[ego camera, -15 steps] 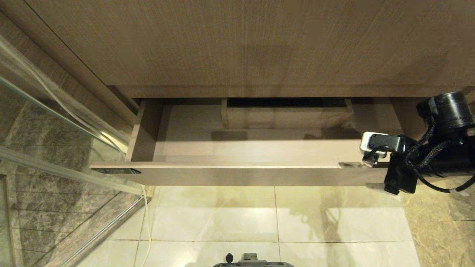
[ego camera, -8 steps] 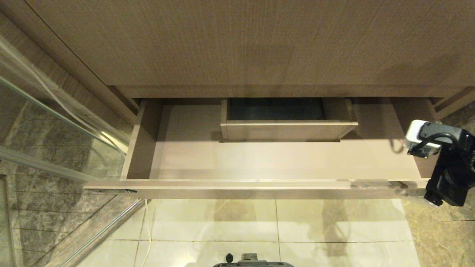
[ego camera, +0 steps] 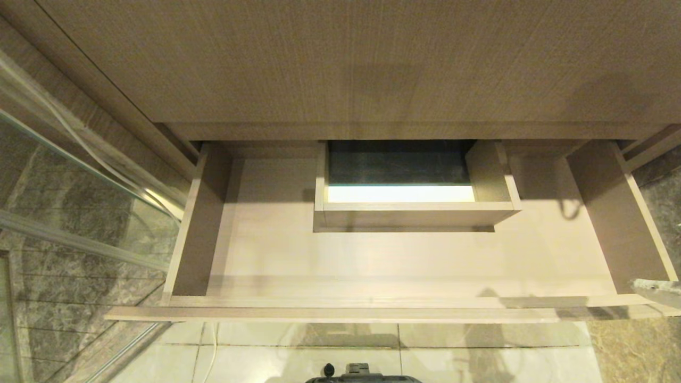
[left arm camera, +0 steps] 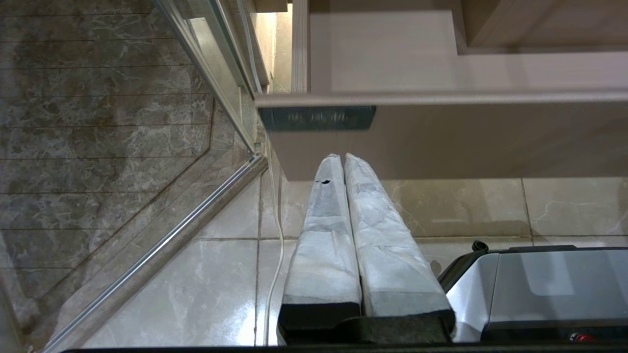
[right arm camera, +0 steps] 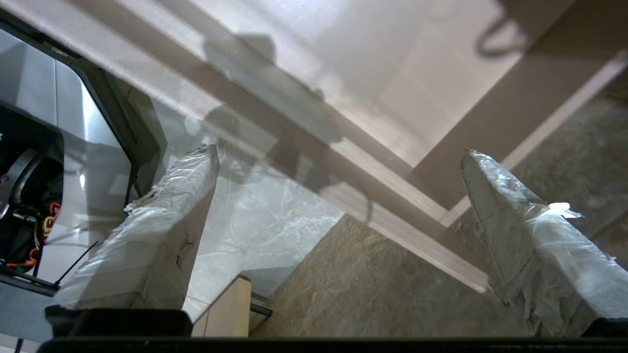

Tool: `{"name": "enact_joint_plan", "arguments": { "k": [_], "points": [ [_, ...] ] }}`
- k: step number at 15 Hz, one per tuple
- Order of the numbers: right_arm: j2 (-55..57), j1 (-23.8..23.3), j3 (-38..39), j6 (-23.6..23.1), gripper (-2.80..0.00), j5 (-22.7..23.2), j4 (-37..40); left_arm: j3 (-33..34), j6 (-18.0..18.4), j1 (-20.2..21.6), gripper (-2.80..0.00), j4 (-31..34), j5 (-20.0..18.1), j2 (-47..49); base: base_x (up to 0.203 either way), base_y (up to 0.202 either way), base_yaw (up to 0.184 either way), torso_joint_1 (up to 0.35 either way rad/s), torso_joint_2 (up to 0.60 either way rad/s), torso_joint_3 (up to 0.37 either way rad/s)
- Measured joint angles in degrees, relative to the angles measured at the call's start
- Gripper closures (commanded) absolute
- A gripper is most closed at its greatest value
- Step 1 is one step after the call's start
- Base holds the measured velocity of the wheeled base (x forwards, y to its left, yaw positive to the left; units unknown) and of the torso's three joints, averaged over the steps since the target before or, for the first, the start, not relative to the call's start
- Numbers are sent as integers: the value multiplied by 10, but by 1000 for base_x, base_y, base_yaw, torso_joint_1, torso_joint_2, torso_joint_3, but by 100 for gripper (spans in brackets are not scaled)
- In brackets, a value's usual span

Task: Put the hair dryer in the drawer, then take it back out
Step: Pull open the drawer, then pick up the hairdryer

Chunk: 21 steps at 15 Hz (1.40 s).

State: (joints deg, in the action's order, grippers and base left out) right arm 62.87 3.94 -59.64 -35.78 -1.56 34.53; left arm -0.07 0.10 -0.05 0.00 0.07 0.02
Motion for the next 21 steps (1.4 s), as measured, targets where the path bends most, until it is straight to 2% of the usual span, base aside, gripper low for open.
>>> {"name": "enact_joint_plan", "arguments": {
  "k": [5,8,9,11,15,18,19,21],
  "points": [
    [-45,-20,-6,6,-280,-1,2,0,0,0,0,0,0,0,0,0,0,0,0,0],
    [-61,-31,-8,41,-280,0,5,0,0,0,0,0,0,0,0,0,0,0,0,0],
    [-64,-35,-9,62,0,0,4,0,0,0,0,0,0,0,0,0,0,0,0,0],
    [-73,-38,-11,79,0,1,6,0,0,0,0,0,0,0,0,0,0,0,0,0],
    [-77,-39,-15,81,0,0,11,0,0,0,0,0,0,0,0,0,0,0,0,0],
    [-74,-50,-42,79,0,-3,44,0,0,0,0,0,0,0,0,0,0,0,0,0],
    [-71,-55,-60,79,0,-13,41,0,0,0,0,0,0,0,0,0,0,0,0,0],
    [-59,-63,-93,80,0,-66,27,0,0,0,0,0,0,0,0,0,0,0,0,0]
  ]
}}
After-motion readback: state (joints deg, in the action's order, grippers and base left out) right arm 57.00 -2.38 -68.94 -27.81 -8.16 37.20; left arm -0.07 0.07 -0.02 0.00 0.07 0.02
